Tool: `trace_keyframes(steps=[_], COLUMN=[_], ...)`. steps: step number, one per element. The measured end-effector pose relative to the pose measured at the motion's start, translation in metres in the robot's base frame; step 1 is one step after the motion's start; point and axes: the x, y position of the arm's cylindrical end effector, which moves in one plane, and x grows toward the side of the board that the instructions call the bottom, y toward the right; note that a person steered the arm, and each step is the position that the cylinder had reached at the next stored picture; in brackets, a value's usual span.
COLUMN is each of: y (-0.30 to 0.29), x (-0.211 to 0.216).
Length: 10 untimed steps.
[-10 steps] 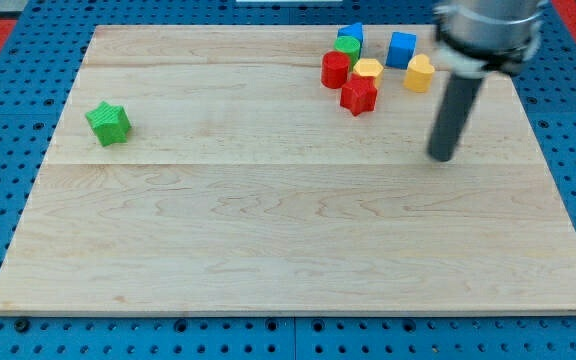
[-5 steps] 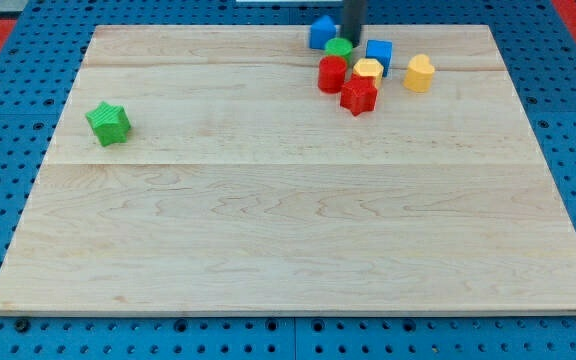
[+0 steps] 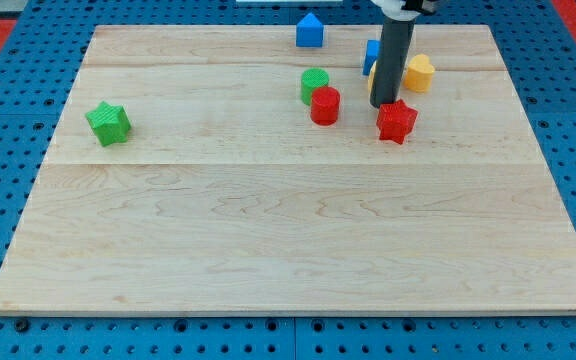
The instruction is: Push the red star into the red circle
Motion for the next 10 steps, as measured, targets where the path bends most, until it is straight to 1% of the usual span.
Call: trace_keyframes(steps=[1, 2, 3, 4, 5, 6, 7, 8, 9, 10], y=[-0.004, 0.029, 0.038, 0.038, 0.053, 0.047, -0.005, -0.042, -0.019, -0.065], x=[0.002, 0.002, 0.024, 0.037, 0.064, 0.084, 0.071, 0.073, 0.141, 0.119])
